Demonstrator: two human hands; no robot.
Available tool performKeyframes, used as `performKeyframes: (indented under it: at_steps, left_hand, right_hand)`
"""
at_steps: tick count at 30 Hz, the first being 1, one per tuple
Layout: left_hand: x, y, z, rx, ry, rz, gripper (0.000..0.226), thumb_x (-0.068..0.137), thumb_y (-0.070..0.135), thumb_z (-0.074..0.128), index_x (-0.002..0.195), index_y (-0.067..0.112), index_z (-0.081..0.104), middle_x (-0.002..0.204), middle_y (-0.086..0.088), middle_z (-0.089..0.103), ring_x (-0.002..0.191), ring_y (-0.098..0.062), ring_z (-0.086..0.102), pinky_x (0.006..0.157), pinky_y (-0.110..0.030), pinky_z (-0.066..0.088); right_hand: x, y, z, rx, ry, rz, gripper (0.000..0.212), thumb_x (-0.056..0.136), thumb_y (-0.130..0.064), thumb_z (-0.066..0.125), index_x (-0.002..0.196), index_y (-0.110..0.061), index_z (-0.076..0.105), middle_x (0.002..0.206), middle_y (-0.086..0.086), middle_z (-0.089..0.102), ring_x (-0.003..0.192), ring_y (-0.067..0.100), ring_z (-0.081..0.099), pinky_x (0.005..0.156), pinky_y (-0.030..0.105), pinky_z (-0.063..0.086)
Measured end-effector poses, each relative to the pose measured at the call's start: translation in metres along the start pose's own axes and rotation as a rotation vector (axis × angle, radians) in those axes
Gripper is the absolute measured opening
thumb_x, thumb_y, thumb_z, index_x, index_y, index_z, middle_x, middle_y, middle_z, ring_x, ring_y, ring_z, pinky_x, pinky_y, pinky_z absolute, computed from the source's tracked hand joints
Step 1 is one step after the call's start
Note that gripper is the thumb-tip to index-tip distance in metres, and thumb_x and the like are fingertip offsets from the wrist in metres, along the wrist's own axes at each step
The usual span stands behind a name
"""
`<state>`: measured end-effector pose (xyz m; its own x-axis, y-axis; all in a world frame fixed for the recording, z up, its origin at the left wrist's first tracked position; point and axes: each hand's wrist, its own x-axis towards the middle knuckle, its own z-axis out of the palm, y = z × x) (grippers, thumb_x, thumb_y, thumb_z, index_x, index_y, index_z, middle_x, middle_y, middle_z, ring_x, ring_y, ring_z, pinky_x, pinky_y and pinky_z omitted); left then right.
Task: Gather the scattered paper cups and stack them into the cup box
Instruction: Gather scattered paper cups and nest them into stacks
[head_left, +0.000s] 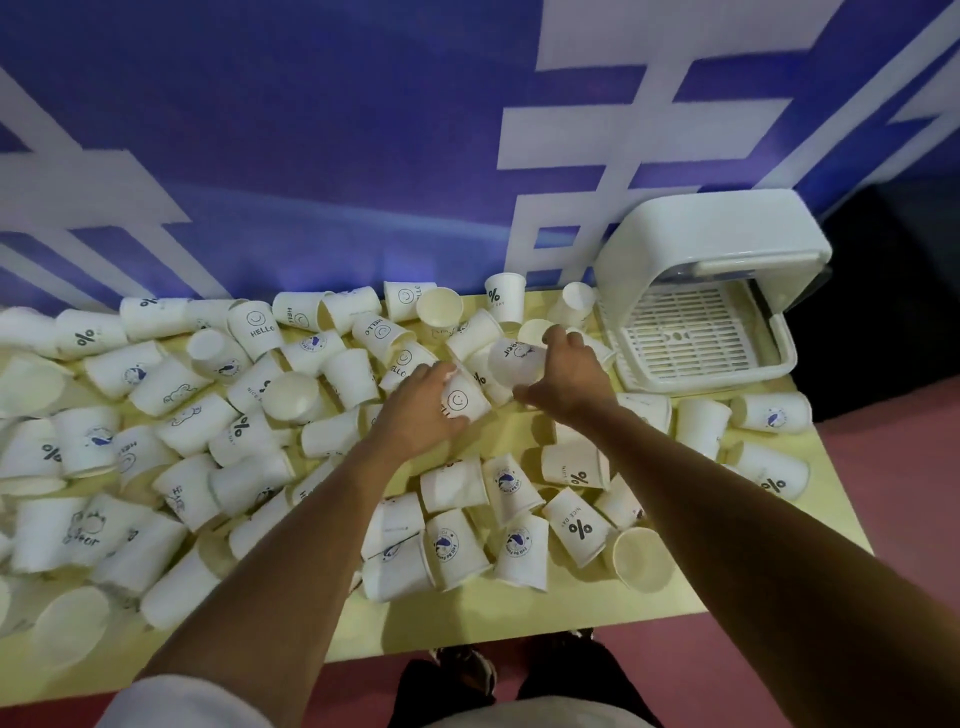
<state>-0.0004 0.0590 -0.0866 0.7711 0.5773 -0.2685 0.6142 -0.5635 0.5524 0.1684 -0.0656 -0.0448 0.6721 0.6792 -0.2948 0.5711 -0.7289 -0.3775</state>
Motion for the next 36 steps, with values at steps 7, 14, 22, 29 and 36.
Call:
performKeyframes:
  at_steps: [7, 14, 22, 29, 36]
  left_hand:
    - [0.006, 0.052, -0.014, -0.152, 0.104, 0.017, 0.087, 0.074, 0.037, 0.078, 0.146, 0.018, 0.033, 0.133, -0.003, 0.05, 0.119, -0.021, 0.051, 0.098, -0.035, 0.043]
    - [0.015, 0.105, -0.007, -0.162, 0.11, -0.004, 0.089, 0.074, 0.037, 0.077, 0.147, 0.016, 0.032, 0.133, -0.004, 0.042, 0.119, -0.021, 0.049, 0.099, -0.04, 0.046]
    - [0.028, 0.155, 0.028, -0.202, 0.124, -0.005, 0.071, 0.07, 0.034, 0.079, 0.132, 0.02, 0.046, 0.118, 0.005, 0.042, 0.104, -0.013, 0.052, 0.085, -0.023, 0.043]
    - [0.045, 0.167, 0.054, -0.268, 0.142, -0.03, 0.068, 0.069, 0.033, 0.082, 0.127, 0.02, 0.049, 0.117, 0.003, 0.057, 0.104, -0.016, 0.058, 0.087, -0.032, 0.051]
    - [0.049, 0.169, 0.07, -0.361, 0.128, -0.07, 0.064, 0.072, 0.033, 0.081, 0.126, 0.025, 0.049, 0.116, 0.006, 0.058, 0.101, -0.012, 0.061, 0.085, -0.03, 0.054]
  right_hand:
    - [-0.015, 0.036, -0.049, -0.034, 0.151, 0.021, 0.08, 0.073, -0.037, 0.084, 0.135, -0.011, 0.04, 0.132, 0.012, 0.049, 0.122, 0.032, 0.045, 0.099, 0.046, 0.049]
    - [-0.015, 0.094, -0.094, -0.016, 0.184, 0.067, 0.082, 0.074, -0.036, 0.084, 0.138, -0.009, 0.04, 0.136, 0.013, 0.049, 0.125, 0.032, 0.045, 0.103, 0.043, 0.045]
    - [0.011, 0.154, -0.104, -0.09, 0.144, 0.053, 0.073, 0.074, -0.026, 0.081, 0.134, -0.007, 0.044, 0.132, 0.016, 0.048, 0.122, 0.035, 0.044, 0.102, 0.04, 0.043]
    - [0.041, 0.174, -0.082, -0.092, 0.058, 0.01, 0.069, 0.08, -0.014, 0.072, 0.142, -0.016, 0.041, 0.138, 0.014, 0.045, 0.126, 0.035, 0.042, 0.102, 0.045, 0.045]
    - [0.06, 0.183, -0.063, -0.153, -0.104, -0.014, 0.08, 0.09, -0.023, 0.065, 0.155, -0.012, 0.021, 0.154, 0.02, 0.031, 0.141, 0.042, 0.031, 0.112, 0.048, 0.037]
